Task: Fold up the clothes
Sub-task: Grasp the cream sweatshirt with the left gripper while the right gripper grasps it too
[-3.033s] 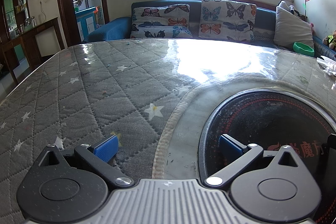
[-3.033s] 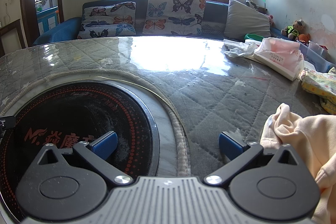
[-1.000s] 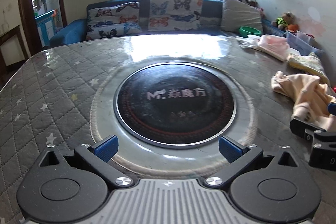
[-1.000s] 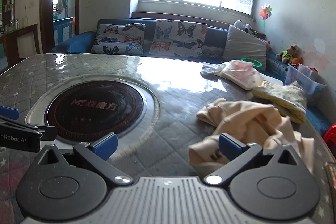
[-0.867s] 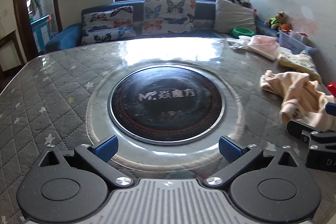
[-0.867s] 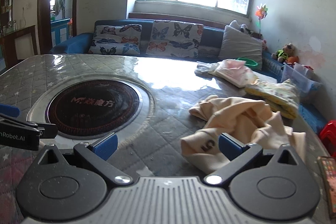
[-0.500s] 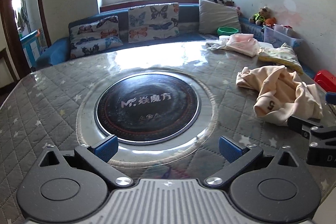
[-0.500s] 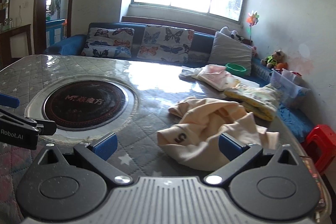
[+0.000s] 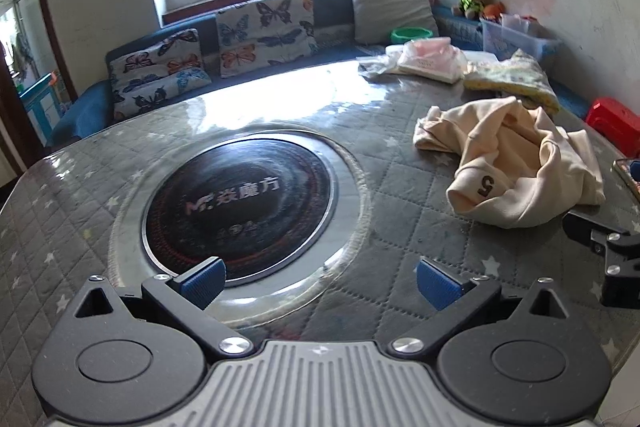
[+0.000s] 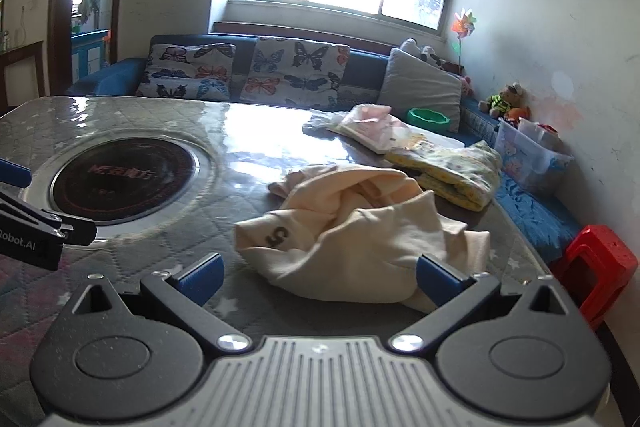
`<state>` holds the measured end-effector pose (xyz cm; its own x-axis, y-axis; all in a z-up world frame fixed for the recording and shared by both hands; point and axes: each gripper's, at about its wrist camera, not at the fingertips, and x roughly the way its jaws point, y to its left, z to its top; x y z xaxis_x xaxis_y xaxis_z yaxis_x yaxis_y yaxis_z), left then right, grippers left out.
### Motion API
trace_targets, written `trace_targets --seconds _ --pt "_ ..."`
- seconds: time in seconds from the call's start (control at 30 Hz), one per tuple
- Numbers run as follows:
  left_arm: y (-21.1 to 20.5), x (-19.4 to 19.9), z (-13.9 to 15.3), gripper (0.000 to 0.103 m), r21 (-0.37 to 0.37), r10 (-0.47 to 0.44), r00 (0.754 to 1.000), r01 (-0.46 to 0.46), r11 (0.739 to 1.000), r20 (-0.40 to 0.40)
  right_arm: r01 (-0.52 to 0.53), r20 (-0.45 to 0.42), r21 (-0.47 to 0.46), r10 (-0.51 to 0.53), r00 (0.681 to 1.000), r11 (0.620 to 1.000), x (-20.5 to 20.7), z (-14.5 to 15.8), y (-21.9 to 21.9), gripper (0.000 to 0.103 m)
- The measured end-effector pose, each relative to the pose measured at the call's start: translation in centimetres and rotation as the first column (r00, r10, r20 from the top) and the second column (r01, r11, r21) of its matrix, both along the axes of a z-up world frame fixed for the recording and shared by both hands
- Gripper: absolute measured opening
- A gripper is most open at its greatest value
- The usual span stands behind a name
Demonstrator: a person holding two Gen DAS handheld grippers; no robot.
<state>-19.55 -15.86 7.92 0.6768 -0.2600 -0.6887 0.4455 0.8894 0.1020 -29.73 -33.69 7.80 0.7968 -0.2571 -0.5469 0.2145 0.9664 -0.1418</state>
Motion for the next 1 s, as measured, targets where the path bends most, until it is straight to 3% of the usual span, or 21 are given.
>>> trace_targets --seconds 0.4,0.73,1.0 --pt "-6.0 3.0 -0.8 0.103 0.007 -0.09 0.993 0.091 0.996 -0.08 0.046 -0.022 0.044 -0.045 0.999 0.998 1.4 -0.6 -5.5 0.101" --pt "-10.1 6.0 0.2 0.101 0.019 -0.137 0.989 0.139 0.99 -0.064 0.078 -0.047 0.16 -0.072 0.996 0.984 5.4 -0.5 -9.6 0.085" --pt "-13.2 7.4 0.1 0.09 0.054 -0.207 0.978 0.209 0.976 -0.035 0.053 -0.096 0.255 -0.029 0.995 0.965 8.2 -1.3 -10.8 0.067"
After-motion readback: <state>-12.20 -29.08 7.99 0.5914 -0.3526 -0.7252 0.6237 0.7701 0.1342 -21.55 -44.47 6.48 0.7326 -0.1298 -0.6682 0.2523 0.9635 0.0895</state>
